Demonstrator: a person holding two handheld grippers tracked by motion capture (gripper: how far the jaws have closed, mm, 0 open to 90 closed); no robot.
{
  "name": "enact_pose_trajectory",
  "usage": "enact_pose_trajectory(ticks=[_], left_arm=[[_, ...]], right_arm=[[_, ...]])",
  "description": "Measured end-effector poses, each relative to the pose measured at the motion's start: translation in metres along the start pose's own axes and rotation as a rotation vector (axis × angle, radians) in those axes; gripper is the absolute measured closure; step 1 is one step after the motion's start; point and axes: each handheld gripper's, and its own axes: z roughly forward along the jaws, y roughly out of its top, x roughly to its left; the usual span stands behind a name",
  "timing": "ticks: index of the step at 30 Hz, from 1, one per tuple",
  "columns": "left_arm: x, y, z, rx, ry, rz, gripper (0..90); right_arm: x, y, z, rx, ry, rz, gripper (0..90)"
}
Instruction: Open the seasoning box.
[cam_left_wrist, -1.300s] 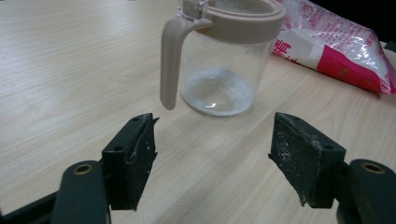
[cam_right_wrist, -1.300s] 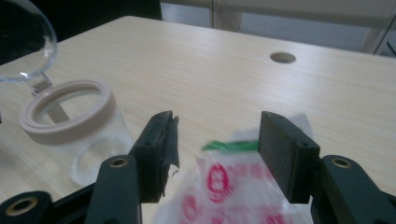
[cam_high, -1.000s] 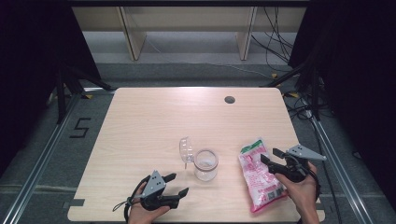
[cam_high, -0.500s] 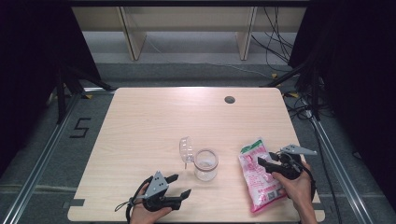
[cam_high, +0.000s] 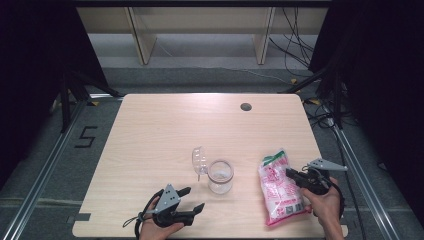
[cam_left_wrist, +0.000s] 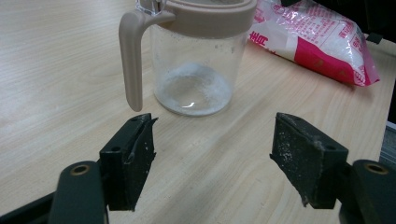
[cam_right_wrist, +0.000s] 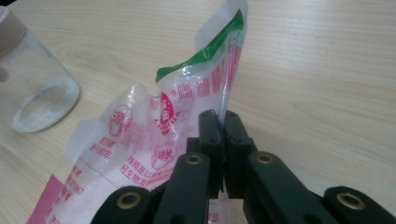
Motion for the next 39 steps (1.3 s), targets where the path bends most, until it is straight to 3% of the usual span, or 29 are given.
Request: enact_pose_trajectory(ticks=[2, 3, 4, 6, 7, 8, 9, 10, 11, 12, 13, 15, 17, 19, 21, 23, 24, 25, 27, 29, 31, 32, 33, 35, 36, 37, 39], left_arm=[[0.0, 0.0, -0.001, 0.01, 0.005, 0.004, 29.3], [0.0, 0.001, -0.002, 0.007, 0.007, 0.003, 29.3], [0.0, 0.001, -0.002, 0.005, 0.005, 0.002, 29.4], [0.0, 0.001, -0.002, 0.006, 0.006, 0.001, 29.3], [-0.001, 0.001, -0.001, -0.002, 0.003, -0.005, 29.3], [-0.001, 0.0, -0.001, -0.001, 0.0, -0.001, 29.4], [-0.002, 0.0, -0.002, 0.001, -0.003, -0.001, 29.4], [-0.003, 0.001, -0.001, -0.001, 0.003, -0.001, 29.4], [-0.003, 0.0, -0.001, 0.002, -0.002, 0.006, 29.4], [-0.003, 0.0, 0.0, 0.004, -0.009, 0.023, 29.4], [-0.004, 0.0, -0.001, 0.014, -0.001, 0.008, 29.4], [-0.004, 0.001, -0.001, 0.012, 0.0, 0.008, 29.4], [-0.004, 0.0, 0.0, 0.002, -0.011, 0.005, 29.4], [-0.004, 0.0, 0.0, -0.006, -0.009, 0.001, 29.3], [-0.005, 0.0, -0.001, -0.003, -0.008, 0.004, 29.4], [-0.006, -0.001, 0.001, -0.018, -0.005, -0.004, 29.4], [-0.005, 0.0, 0.0, 0.01, 0.001, 0.007, 29.4], [-0.005, 0.0, 0.0, 0.012, 0.002, 0.008, 29.4], [-0.006, 0.0, 0.002, 0.003, -0.012, 0.005, 29.4], [-0.006, 0.0, 0.002, 0.005, -0.016, 0.008, 29.4], [-0.007, 0.0, 0.002, 0.009, -0.011, 0.014, 29.5], [-0.008, 0.0, 0.002, 0.007, -0.014, 0.016, 29.4], [-0.008, 0.0, 0.002, 0.007, -0.015, 0.014, 29.4], [-0.008, 0.0, 0.002, 0.005, -0.014, 0.007, 29.4], [-0.008, 0.0, 0.003, -0.002, -0.019, 0.005, 29.4], [-0.008, 0.0, 0.002, 0.021, -0.007, 0.017, 29.4], [-0.009, 0.0, 0.004, 0.02, -0.013, 0.014, 29.4]], right_arm=[[0.0, -0.004, -0.004, -0.015, -0.023, 0.028, 89.8], [-0.002, -0.005, -0.007, -0.021, -0.029, 0.018, 89.8], [0.001, -0.007, -0.011, -0.018, -0.038, 0.053, 89.8], [-0.001, -0.012, -0.019, -0.034, -0.052, 0.037, 90.0], [0.002, -0.015, -0.026, -0.023, -0.057, 0.091, 90.0], [-0.003, -0.02, -0.027, -0.056, -0.072, 0.043, 90.0], [-0.001, -0.023, -0.032, -0.056, -0.082, 0.082, 90.0], [-0.004, -0.026, -0.037, -0.054, -0.086, 0.05, 90.0], [-0.001, -0.03, -0.042, -0.056, -0.09, 0.103, 90.0], [-0.002, -0.033, -0.046, -0.077, -0.097, 0.086, 90.0], [-0.001, -0.036, -0.05, -0.084, -0.101, 0.094, 90.0], [0.005, -0.042, -0.058, -0.075, -0.115, 0.148, 90.0], [0.004, -0.049, -0.063, -0.107, -0.114, 0.124, 89.9], [0.008, -0.053, -0.067, -0.102, -0.109, 0.171, 89.0], [0.003, -0.056, -0.067, -0.113, -0.115, 0.155, 83.2], [0.002, -0.056, -0.064, -0.103, -0.117, 0.173, 73.3], [0.002, -0.056, -0.062, -0.092, -0.125, 0.173, 69.4], [0.004, -0.056, -0.06, -0.075, -0.112, 0.206, 67.7], [0.005, -0.053, -0.058, -0.063, -0.112, 0.221, 66.0], [-0.001, -0.051, -0.053, -0.072, -0.118, 0.192, 63.9], [-0.003, -0.05, -0.048, -0.087, -0.094, 0.216, 63.6], [-0.002, -0.049, -0.047, -0.045, -0.113, 0.237, 63.5], [-0.007, -0.049, -0.042, -0.075, -0.082, 0.195, 63.9], [-0.005, -0.047, -0.038, -0.037, -0.083, 0.221, 63.9], [-0.005, -0.047, -0.035, -0.044, -0.074, 0.226, 63.9], [-0.002, -0.046, -0.035, -0.018, -0.078, 0.253, 63.9], [-0.004, -0.045, -0.031, -0.025, -0.061, 0.234, 65.1]])
